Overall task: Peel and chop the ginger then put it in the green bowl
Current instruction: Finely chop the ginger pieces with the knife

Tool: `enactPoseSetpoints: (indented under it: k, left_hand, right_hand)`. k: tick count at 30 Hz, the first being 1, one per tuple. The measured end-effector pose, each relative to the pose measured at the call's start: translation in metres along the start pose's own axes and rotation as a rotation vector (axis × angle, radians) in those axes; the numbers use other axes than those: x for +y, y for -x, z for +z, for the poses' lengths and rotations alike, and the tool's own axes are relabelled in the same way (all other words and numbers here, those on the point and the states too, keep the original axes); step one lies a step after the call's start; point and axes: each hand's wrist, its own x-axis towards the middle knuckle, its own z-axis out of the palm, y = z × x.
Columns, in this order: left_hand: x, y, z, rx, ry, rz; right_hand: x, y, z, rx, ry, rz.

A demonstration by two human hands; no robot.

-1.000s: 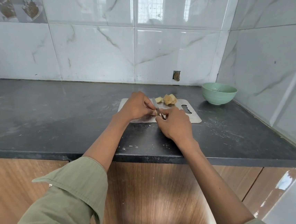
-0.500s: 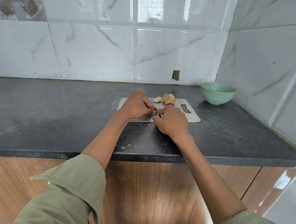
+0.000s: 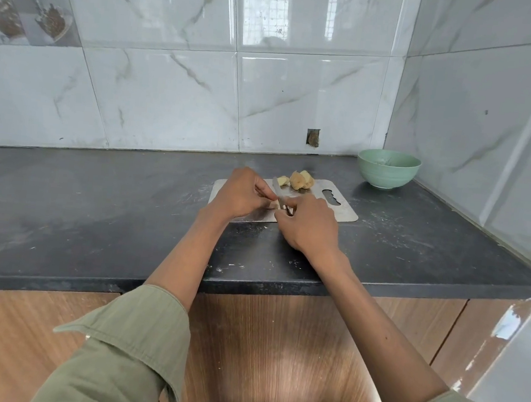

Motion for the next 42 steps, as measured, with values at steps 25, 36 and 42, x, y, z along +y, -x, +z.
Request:
enactPoseSetpoints:
  k: [25, 36, 42]
  left_hand:
    - [0.004, 0.0, 0.001, 0.005, -0.006, -0.003]
    - [0.006, 0.001, 0.002, 0.042, 0.006, -0.014]
    - [0.005, 0.003, 0.001, 0.035, 0.0, -0.004]
  right_hand:
    - [-0.005, -0.015, 0.002, -0.172, 0.049, 0.025]
    - [-0.003, -0.009, 0.015, -0.016, 0.073, 0.062]
    - [-0.002, -0.005, 0.008, -0.012, 0.02, 0.014]
